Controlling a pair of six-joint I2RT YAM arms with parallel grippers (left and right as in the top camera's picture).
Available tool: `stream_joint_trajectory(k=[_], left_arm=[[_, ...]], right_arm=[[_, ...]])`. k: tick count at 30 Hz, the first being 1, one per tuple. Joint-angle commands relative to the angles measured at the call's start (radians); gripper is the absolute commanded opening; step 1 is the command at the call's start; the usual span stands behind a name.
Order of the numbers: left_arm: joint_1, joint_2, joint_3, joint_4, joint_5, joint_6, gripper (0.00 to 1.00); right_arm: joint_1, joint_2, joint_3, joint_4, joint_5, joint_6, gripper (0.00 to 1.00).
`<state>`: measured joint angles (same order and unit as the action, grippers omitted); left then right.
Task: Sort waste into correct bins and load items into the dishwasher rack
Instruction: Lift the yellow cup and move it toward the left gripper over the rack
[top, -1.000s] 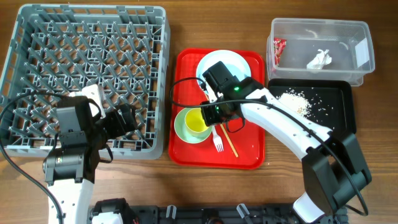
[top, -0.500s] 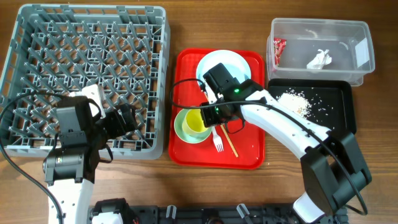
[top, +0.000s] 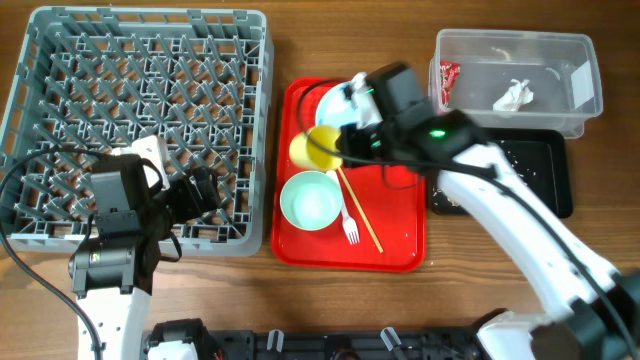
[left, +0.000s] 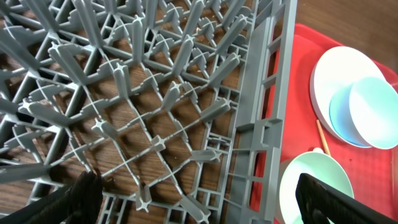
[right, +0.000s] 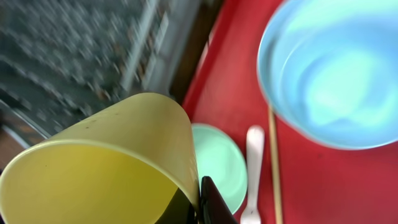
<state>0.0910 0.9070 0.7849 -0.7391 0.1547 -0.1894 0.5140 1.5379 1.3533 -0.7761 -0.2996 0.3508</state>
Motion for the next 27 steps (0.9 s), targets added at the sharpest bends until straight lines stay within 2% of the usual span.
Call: stream_joint_trajectory(k=[1, 7, 13, 19, 27], left_arm=[[-0.004, 0.003, 0.019, 0.047, 0.092, -0.007, 1.00], [-0.004, 0.018, 0.019, 0.198, 0.321, -0.123, 1.00], [-0.004, 0.085, 0.019, 0.368, 0.552, -0.273, 1.00], [-0.004, 0.179, 0.019, 0.570, 0.821, -0.382, 1.00], [-0.004, 0.225, 0.019, 0.827, 1.114, -0.456, 0.99]], right_arm=[[-0.093, -0.050, 0.018, 0.002, -0.105, -0.002, 0.04], [-0.230, -0.039, 0.016, 0.031, -0.435, -0.010, 0.04], [-0.254, -0.036, 0.016, 0.111, -0.709, 0.000, 0.04], [-0.254, -0.036, 0.016, 0.126, -0.862, 0.021, 0.04], [-0.253, -0.036, 0.016, 0.130, -0.880, 0.093, 0.05]])
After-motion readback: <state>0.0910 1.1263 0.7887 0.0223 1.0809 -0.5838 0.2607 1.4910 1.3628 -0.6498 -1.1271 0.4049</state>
